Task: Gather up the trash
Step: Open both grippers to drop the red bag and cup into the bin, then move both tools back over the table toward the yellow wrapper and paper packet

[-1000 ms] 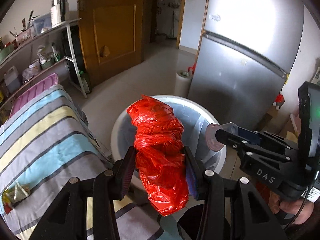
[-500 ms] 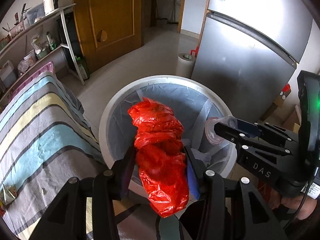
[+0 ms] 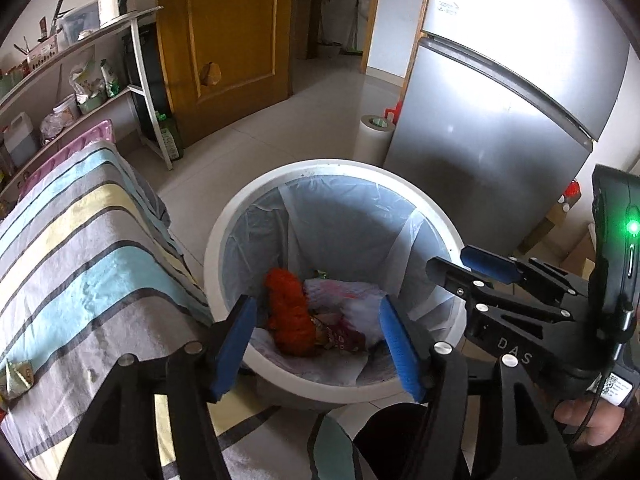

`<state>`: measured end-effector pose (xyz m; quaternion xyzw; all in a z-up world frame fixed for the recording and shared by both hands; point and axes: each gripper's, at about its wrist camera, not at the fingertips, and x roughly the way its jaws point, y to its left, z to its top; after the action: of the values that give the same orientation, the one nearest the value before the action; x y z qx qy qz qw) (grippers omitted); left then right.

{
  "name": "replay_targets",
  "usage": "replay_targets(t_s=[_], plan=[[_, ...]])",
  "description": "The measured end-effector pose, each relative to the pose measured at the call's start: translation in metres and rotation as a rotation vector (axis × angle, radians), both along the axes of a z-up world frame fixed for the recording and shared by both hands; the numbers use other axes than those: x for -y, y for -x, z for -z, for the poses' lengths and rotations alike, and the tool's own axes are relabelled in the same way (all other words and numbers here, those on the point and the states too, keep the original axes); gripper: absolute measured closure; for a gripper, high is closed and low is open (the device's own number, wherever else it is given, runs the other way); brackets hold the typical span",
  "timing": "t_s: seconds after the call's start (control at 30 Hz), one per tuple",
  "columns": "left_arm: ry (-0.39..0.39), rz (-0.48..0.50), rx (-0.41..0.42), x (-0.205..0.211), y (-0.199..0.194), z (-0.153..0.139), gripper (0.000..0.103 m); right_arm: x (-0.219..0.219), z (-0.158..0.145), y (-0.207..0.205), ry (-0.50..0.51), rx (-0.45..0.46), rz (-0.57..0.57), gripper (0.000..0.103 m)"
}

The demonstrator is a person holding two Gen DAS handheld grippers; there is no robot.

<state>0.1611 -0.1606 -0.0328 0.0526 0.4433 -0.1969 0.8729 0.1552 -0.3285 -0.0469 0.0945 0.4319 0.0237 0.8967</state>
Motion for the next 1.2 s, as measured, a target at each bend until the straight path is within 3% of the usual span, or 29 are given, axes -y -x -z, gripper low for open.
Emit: replay_targets(t_s=[0.73, 1.1, 1.2], plan=[[0.048, -0.078, 0.127, -0.054, 0.036, -0.044, 0.032, -0.029, -0.049, 0.035, 0.008, 0.123, -0.024, 0.058], [0.034, -0.196, 0.192, -0.112, 0.057, -0.056, 0.032, -0.078, -0.074, 0.04, 0.006, 0.196, -0.14, 0.057], [0.046, -0.231, 0.191, -0.132, 0.061, -0.056, 0.032, -0.094, -0.078, 0.038, -0.006, 0.208, -0.188, 0.049]])
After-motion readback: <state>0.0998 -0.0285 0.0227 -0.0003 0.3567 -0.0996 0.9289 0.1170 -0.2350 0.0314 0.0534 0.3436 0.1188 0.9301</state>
